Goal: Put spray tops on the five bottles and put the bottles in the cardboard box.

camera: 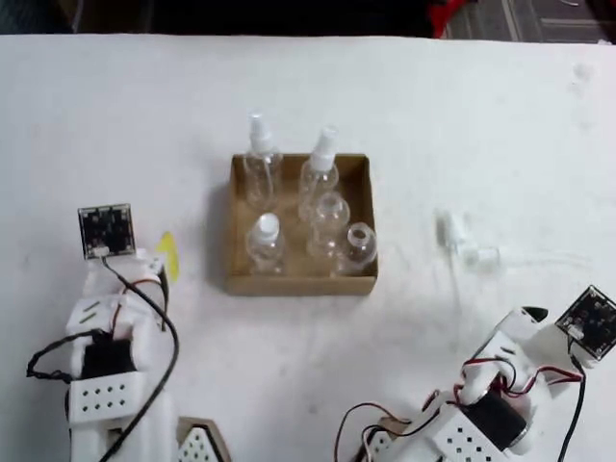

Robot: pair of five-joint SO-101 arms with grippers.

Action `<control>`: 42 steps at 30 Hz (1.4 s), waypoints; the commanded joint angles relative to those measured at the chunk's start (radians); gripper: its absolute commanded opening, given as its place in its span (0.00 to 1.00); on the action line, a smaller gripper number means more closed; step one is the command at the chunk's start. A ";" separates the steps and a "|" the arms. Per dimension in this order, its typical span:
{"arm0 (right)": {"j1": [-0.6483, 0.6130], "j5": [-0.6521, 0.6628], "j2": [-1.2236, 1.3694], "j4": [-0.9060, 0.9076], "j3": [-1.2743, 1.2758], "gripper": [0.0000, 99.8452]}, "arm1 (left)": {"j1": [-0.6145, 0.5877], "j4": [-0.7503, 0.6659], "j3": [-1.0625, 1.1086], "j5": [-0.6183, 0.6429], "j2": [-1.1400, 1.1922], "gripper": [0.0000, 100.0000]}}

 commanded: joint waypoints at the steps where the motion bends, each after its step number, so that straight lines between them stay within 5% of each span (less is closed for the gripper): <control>1: 0.007 0.017 0.002 0.019 -0.043 0.07 | -0.013 0.012 -0.075 0.012 -0.015 0.19; 8: -0.139 0.298 0.002 0.028 0.006 0.07 | -0.008 0.005 -0.078 -0.035 -0.015 0.19; 13: -0.285 0.485 0.002 0.033 0.064 0.07 | -0.007 0.003 -0.089 -0.164 -0.015 0.02; 15: -0.315 0.528 0.002 0.030 0.077 0.07 | -0.007 0.003 -0.089 -0.180 -0.015 0.04; 22: -0.329 0.539 0.002 0.027 0.077 0.07 | 0.004 0.002 -0.080 -0.178 -0.015 0.02; 28: -0.372 0.620 0.002 -0.051 -0.026 0.07 | 0.145 0.008 -0.041 -0.187 -0.015 0.03; 34: -0.392 0.479 0.025 -0.030 -0.265 0.07 | 0.151 0.012 -0.041 -0.190 -0.015 0.03; 42: -0.535 0.471 0.581 0.088 -0.666 0.07 | 0.153 0.012 -0.043 -0.298 -0.015 0.03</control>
